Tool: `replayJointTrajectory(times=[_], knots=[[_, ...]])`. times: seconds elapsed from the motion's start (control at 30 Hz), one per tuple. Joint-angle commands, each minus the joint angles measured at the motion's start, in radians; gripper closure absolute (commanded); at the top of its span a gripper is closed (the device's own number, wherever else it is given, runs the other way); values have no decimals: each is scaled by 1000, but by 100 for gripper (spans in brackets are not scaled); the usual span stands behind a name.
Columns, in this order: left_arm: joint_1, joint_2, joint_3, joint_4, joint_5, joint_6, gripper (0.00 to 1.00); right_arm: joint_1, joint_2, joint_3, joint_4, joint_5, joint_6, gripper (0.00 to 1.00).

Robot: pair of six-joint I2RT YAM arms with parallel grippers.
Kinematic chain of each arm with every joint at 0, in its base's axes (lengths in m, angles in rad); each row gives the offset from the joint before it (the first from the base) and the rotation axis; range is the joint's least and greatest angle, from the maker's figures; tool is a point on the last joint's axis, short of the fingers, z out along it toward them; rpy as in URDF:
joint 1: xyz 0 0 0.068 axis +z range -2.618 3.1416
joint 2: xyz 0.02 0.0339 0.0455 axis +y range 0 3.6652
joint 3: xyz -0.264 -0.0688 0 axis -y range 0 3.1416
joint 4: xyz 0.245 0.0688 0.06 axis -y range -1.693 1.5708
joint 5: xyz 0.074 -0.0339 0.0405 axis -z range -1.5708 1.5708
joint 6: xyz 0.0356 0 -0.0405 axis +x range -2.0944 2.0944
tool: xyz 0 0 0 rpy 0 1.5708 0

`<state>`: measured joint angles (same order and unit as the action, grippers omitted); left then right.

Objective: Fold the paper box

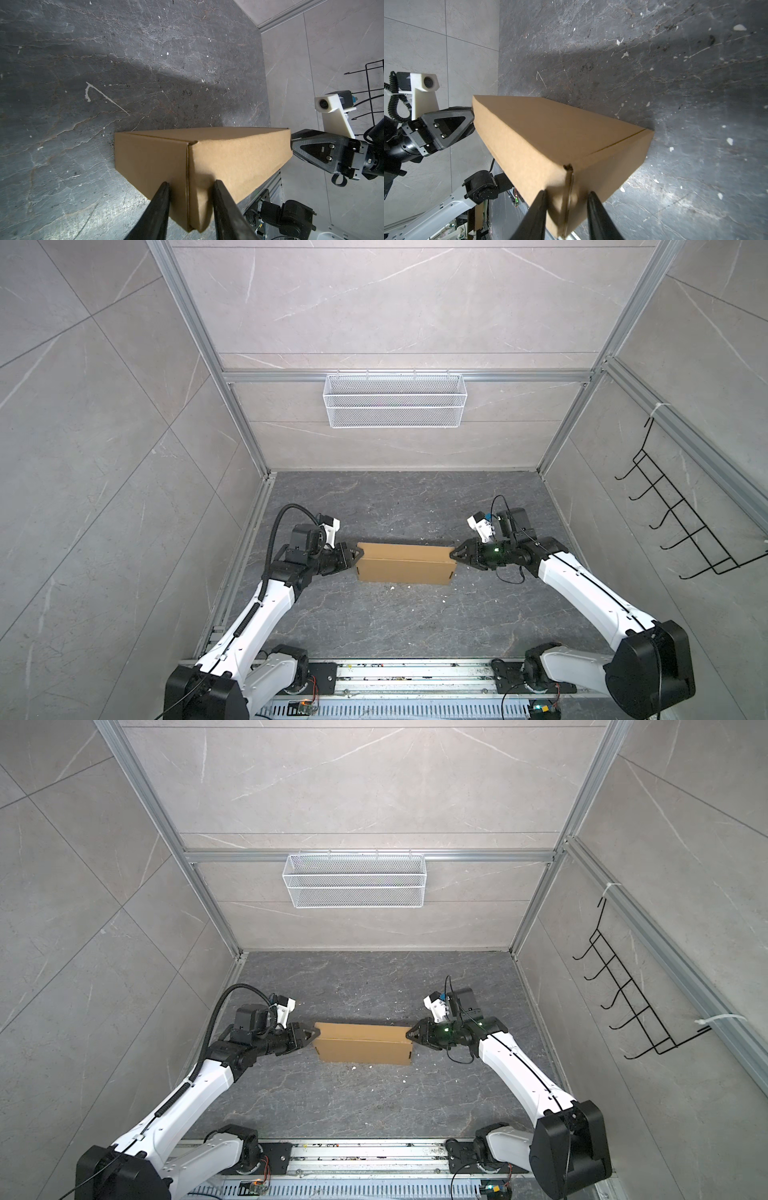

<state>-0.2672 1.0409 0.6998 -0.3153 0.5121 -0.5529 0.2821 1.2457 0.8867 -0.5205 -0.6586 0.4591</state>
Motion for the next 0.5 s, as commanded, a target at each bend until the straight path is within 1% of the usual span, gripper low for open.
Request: replayJointTrajectory(times=[0.0, 0.17, 0.33, 0.47], knots=[[-49, 7, -43, -133, 53, -7, 63, 24, 6, -63, -130, 31, -19, 65], [-53, -15, -57, -157, 38, -14, 62, 23, -32, -94, -136, 29, -11, 64], [-58, -41, -69, -170, 24, -32, 57, 27, -65, -129, -129, 24, 5, 62], [-69, -53, -81, -179, 20, -40, 58, 45, -79, -160, -100, 19, 31, 62]])
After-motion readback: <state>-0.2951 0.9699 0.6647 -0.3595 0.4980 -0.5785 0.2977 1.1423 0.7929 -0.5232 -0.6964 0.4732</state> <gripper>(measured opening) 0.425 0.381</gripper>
